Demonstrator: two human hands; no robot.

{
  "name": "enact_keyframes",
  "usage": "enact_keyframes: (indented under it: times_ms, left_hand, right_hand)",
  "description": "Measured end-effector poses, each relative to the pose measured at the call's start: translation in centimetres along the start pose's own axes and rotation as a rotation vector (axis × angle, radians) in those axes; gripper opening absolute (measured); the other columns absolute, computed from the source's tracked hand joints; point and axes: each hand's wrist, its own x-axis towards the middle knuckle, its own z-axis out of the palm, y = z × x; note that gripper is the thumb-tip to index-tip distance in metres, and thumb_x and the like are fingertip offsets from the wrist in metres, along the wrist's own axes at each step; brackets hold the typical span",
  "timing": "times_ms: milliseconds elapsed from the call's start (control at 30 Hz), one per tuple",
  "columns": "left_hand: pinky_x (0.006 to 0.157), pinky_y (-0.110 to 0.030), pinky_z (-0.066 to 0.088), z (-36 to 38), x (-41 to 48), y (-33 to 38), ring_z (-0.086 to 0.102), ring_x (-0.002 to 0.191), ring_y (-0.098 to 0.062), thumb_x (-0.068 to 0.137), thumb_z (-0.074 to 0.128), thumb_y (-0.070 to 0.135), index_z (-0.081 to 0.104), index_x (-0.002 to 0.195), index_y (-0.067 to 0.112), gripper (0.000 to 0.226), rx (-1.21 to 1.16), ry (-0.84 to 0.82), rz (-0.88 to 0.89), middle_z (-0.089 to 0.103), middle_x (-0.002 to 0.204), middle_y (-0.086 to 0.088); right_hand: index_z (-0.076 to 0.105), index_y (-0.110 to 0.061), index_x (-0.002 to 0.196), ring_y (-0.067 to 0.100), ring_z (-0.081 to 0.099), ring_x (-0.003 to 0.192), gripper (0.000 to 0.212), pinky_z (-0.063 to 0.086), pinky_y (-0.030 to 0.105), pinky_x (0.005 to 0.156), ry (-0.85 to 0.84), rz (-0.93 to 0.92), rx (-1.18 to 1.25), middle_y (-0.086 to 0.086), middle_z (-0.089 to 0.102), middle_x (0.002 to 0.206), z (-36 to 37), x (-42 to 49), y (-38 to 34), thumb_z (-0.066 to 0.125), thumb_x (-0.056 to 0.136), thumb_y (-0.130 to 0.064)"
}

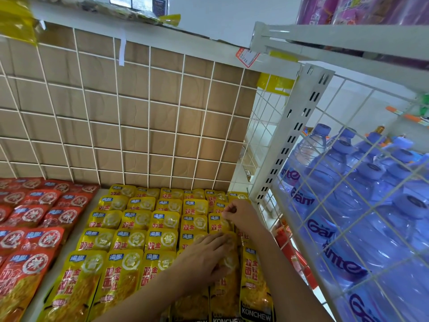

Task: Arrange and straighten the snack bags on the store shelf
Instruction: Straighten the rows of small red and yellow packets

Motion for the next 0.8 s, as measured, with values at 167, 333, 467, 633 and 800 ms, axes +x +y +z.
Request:
enact_keyframes:
  times_ms: [167, 333, 467, 633, 800]
  left_hand:
    - [0.113, -0.024, 0.008, -1.2, 0.1, 0.2, 0.005, 0.142, -0.009, 0.087, 0.024, 0.047, 0.020, 0.146, 0.028, 0.062, -0.024, 0.024, 0.005, 0.013, 0.155, 0.010]
    - [0.115, -0.030, 0.004, -1.3, 1.5, -0.3, -0.003, 0.144, -0.013, 0.096, 0.037, 0.038, 0.022, 0.145, 0.023, 0.054, -0.035, 0.074, -0.074, 0.002, 0.157, 0.005]
    - [0.116, -0.037, -0.001, -1.0, 3.4, -1.2, -0.013, 0.143, -0.019, 0.094, 0.035, 0.052, 0.009, 0.148, 0.025, 0.066, -0.026, 0.039, -0.184, -0.007, 0.157, -0.001]
    - [0.116, -0.037, 0.000, -0.8, 4.5, -1.8, -0.011, 0.144, -0.020, 0.089, 0.039, 0.059, 0.011, 0.148, 0.025, 0.073, -0.013, 0.036, -0.184, -0.005, 0.157, -0.001]
    - [0.115, -0.036, 0.004, -0.6, 4.4, -1.9, -0.004, 0.144, -0.018, 0.088, 0.040, 0.060, 0.014, 0.147, 0.026, 0.073, -0.007, 0.073, -0.171, 0.005, 0.156, 0.001]
  right_hand:
    - [0.061, -0.020, 0.080, 0.011, 0.054, 0.076, 0.007, 0.040, 0.020, 0.064, 0.115, -0.045, -0.040, -0.006, 0.058, 0.080, -0.9, -0.2, 0.1, 0.060, 0.086, -0.025]
    - [0.067, -0.016, 0.102, 0.017, 0.057, 0.091, 0.020, 0.045, 0.028, 0.076, 0.206, -0.043, -0.213, 0.001, 0.060, 0.101, -1.6, 1.2, 0.7, 0.053, 0.089, -0.022]
    - [0.068, -0.017, 0.104, 0.022, 0.054, 0.098, 0.024, 0.043, 0.029, 0.078, 0.113, -0.098, -0.374, 0.006, 0.056, 0.100, -1.5, 2.4, 0.1, 0.054, 0.088, -0.027]
    - [0.067, -0.023, 0.099, 0.019, 0.046, 0.103, 0.019, 0.043, 0.034, 0.086, -0.026, -0.105, -0.440, -0.004, 0.040, 0.092, -1.5, 3.4, -0.2, 0.058, 0.087, -0.034]
    - [0.062, -0.020, 0.080, 0.016, 0.052, 0.092, 0.009, 0.041, 0.028, 0.077, -0.033, -0.103, -0.278, -0.001, 0.052, 0.093, -1.3, 4.2, -0.3, 0.065, 0.082, -0.029]
